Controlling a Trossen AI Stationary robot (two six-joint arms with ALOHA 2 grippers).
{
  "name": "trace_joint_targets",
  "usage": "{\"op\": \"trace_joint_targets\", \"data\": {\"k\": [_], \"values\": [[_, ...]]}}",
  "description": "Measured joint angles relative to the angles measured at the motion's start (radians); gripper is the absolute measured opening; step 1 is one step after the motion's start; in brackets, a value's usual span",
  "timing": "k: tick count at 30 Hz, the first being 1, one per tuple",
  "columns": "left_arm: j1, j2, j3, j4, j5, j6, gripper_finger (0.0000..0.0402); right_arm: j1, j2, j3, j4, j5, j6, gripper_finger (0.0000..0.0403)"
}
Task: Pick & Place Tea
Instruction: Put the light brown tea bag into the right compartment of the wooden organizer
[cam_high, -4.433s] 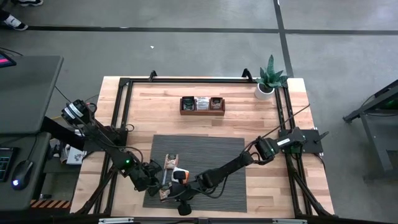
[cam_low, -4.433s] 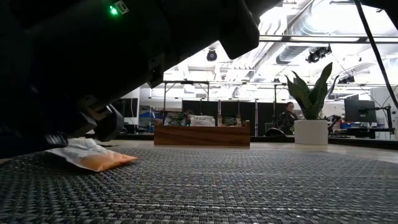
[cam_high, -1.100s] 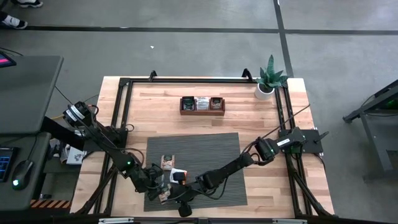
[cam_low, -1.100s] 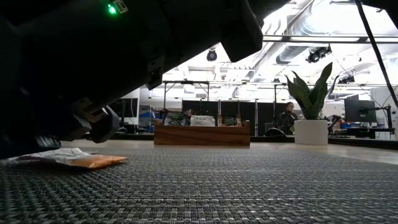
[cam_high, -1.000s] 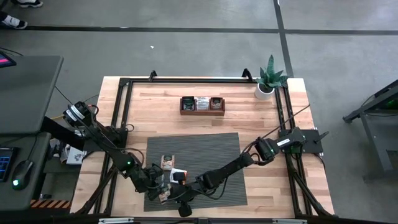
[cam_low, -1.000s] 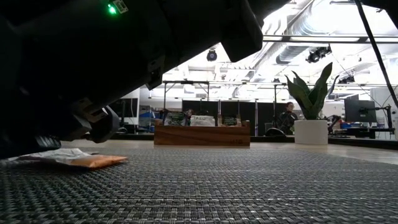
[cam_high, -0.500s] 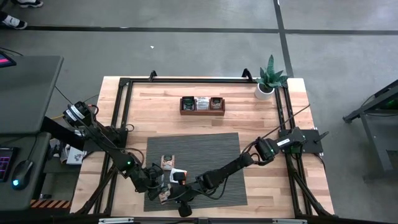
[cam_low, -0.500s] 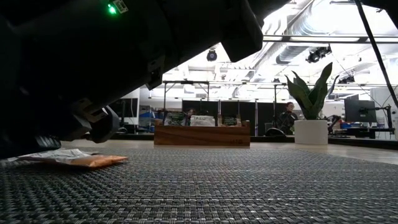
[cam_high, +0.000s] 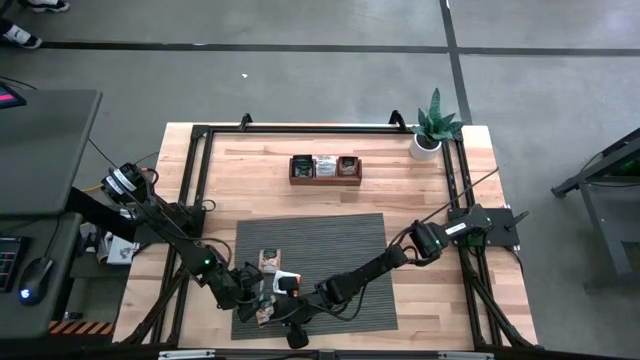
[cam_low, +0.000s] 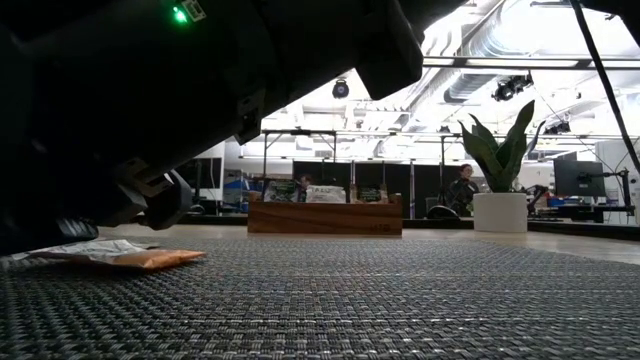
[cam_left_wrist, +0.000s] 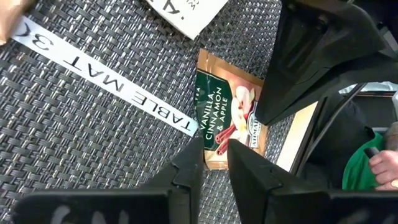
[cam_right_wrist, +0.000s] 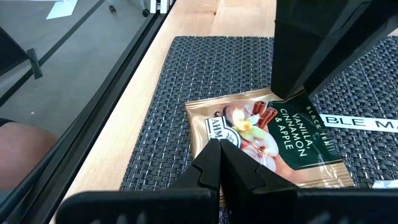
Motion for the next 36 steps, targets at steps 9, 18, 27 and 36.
{"op": "trace_joint_targets", "data": {"k": [9, 18, 27, 36], "values": [[0.000, 0.009, 0.000, 0.012, -0.001, 0.000, 0.0120, -0.001, 0.000, 0.000, 0.000, 0.001, 0.000, 0.0000], [0.000, 0.063, 0.002, 0.075, 0.023, -0.001, 0.0137, -0.002, 0.000, 0.000, 0.002, 0.008, -0.001, 0.0000], [0.000, 0.065, 0.002, 0.069, 0.015, -0.004, 0.0113, -0.002, 0.000, 0.000, 0.002, 0.007, -0.001, 0.0000], [0.000, 0.068, 0.001, 0.049, 0.015, 0.022, 0.0007, -0.002, 0.000, 0.000, 0.002, 0.007, -0.001, 0.0000]]}}
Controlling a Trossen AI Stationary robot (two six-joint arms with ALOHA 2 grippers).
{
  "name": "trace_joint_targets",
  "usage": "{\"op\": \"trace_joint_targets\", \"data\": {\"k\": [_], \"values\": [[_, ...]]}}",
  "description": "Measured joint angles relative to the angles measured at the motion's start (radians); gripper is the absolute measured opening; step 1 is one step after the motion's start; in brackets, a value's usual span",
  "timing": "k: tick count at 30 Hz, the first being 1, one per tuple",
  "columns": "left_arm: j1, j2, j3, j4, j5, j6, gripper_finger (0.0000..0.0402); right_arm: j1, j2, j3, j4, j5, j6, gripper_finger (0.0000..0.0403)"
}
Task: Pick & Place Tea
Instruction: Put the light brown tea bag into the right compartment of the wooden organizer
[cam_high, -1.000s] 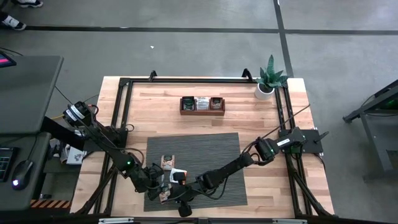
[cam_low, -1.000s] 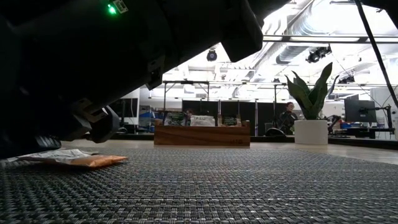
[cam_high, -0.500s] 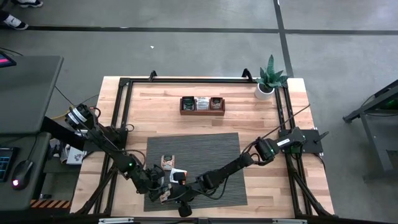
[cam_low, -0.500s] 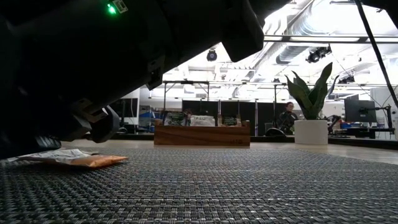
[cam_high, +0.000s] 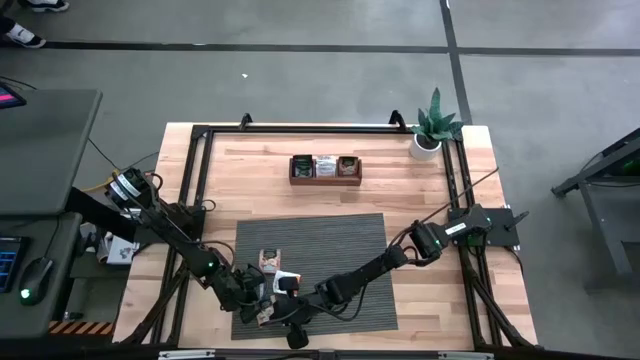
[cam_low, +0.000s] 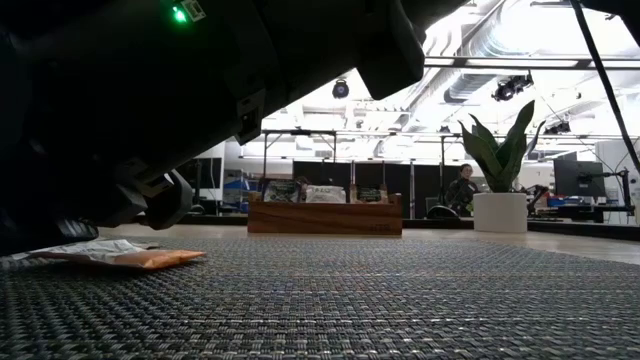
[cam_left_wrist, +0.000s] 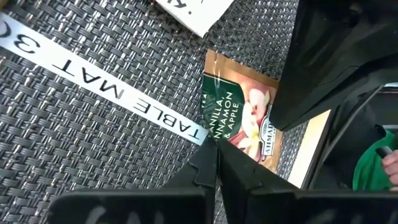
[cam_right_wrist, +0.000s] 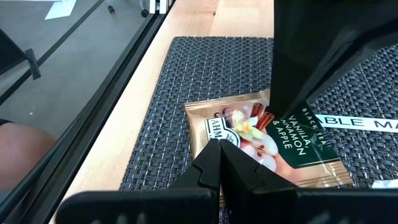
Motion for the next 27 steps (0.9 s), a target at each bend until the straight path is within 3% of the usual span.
{"op": "trace_joint_targets", "data": {"k": [27], "values": [[-0.001, 0.000, 0.000, -0.007, -0.012, 0.011, 0.0000, -0.001, -0.067, -0.001, -0.011, -0.061, -0.056, 0.0010]]}}
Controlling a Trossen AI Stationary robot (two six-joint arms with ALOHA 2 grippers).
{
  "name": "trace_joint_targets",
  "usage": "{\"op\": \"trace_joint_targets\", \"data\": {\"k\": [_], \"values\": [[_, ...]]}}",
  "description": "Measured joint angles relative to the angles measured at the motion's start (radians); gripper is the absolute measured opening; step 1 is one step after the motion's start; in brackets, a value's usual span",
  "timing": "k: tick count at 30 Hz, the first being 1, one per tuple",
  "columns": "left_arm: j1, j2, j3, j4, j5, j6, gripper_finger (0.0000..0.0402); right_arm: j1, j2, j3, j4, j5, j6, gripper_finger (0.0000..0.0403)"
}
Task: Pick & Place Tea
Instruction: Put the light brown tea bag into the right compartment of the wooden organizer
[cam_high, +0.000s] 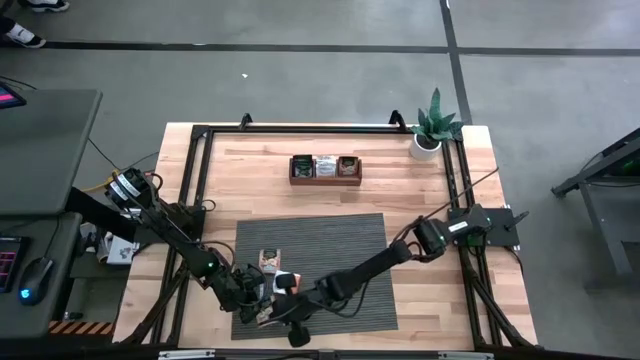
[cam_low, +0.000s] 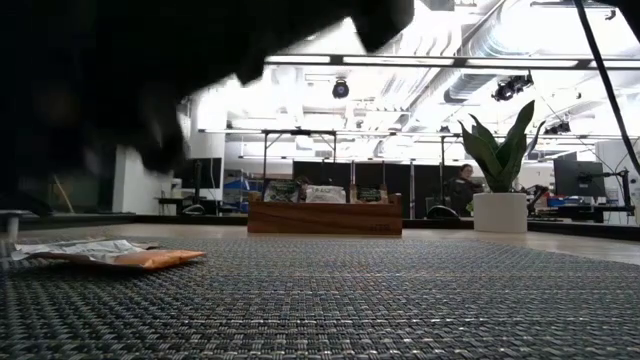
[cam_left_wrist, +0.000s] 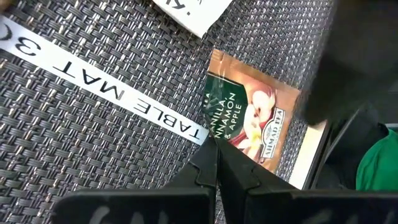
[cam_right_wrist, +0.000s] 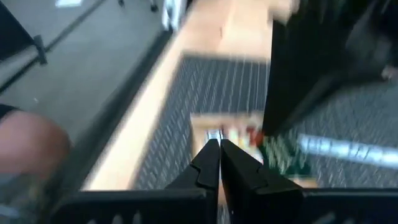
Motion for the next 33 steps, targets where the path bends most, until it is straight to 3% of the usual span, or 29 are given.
{"op": "trace_joint_targets", "data": {"k": [9, 25, 29, 33], "values": [[0.000, 0.000, 0.000, 0.001, -0.003, -0.003, 0.0000, 0.004, -0.119, 0.002, -0.041, -0.073, -0.061, 0.0011], [0.000, -0.002, -0.001, 0.003, -0.001, 0.025, 0.0000, 0.035, -0.336, -0.020, -0.745, 0.048, -0.161, 0.0012], [0.001, -0.024, -0.003, -0.015, -0.016, 0.057, 0.0000, 0.036, -0.365, -0.134, -0.732, -0.009, -0.156, 0.0011], [0.001, -0.077, -0.002, -0.050, -0.070, 0.076, 0.0000, 0.032, -0.393, -0.319, -0.576, -0.048, -0.077, 0.0011]]}}
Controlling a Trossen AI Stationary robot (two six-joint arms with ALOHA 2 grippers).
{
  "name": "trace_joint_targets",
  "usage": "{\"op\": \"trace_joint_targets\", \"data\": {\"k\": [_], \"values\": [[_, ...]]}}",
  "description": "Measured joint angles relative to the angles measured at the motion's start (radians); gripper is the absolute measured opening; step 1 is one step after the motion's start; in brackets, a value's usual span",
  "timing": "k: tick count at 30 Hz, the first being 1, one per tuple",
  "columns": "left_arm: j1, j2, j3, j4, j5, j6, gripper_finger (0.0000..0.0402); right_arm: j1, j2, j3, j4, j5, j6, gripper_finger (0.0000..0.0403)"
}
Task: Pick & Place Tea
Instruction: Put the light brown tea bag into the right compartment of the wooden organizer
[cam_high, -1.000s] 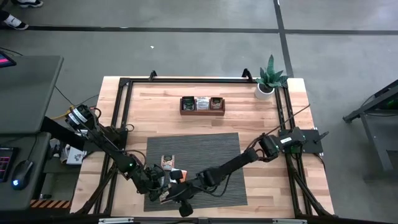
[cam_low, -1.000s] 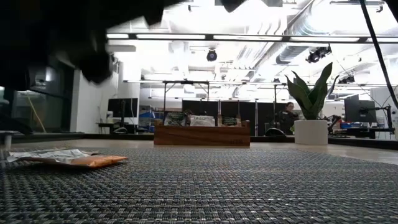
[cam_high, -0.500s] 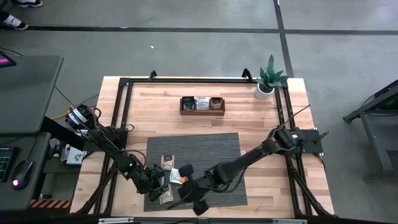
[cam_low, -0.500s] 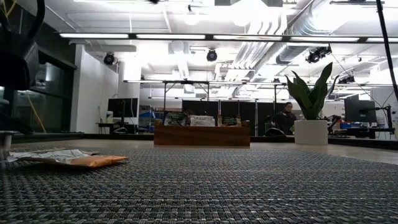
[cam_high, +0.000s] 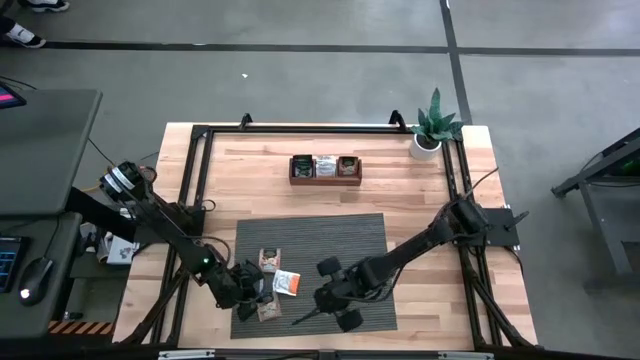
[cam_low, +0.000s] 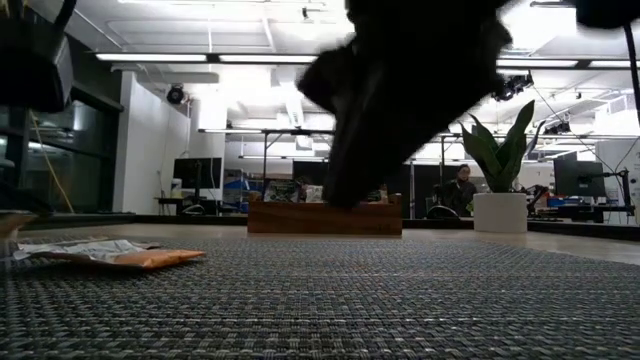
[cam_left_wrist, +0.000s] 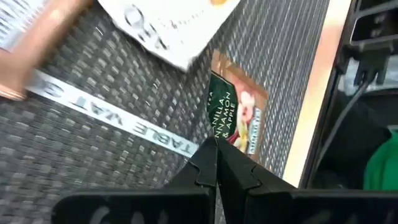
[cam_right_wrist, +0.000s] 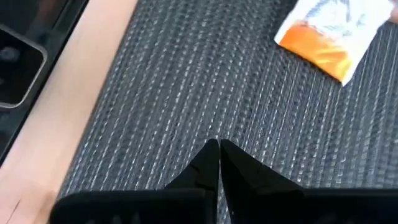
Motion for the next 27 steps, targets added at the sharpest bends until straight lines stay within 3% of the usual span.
{"op": "trace_joint_targets", "data": {"k": [4, 9, 14, 19, 22, 27], "values": [[0.000, -0.057, 0.000, -0.048, -0.039, 0.035, 0.0000, 0.003, -0.068, -0.204, 0.249, 0.023, 0.077, 0.0011], [0.015, -0.128, 0.000, -0.073, -0.099, 0.125, 0.0000, 0.033, -0.170, -0.434, 0.514, 0.142, 0.173, 0.0011], [0.071, -0.212, 0.001, -0.069, -0.195, 0.327, 0.0000, 0.072, -0.266, -0.633, 0.787, 0.320, 0.232, 0.0011], [0.194, -0.267, 0.001, -0.072, -0.247, 0.567, 0.0000, 0.101, -0.323, -0.789, 0.996, 0.402, 0.282, 0.0011], [0.293, -0.293, 0.002, -0.058, -0.227, 0.710, 0.0000, 0.114, -0.325, -0.864, 1.097, 0.429, 0.311, 0.0011], [0.484, -0.293, 0.037, -0.063, -0.103, 0.907, 0.0000, 0.140, -0.325, -0.952, 1.177, 0.491, 0.377, 0.0011]]}}
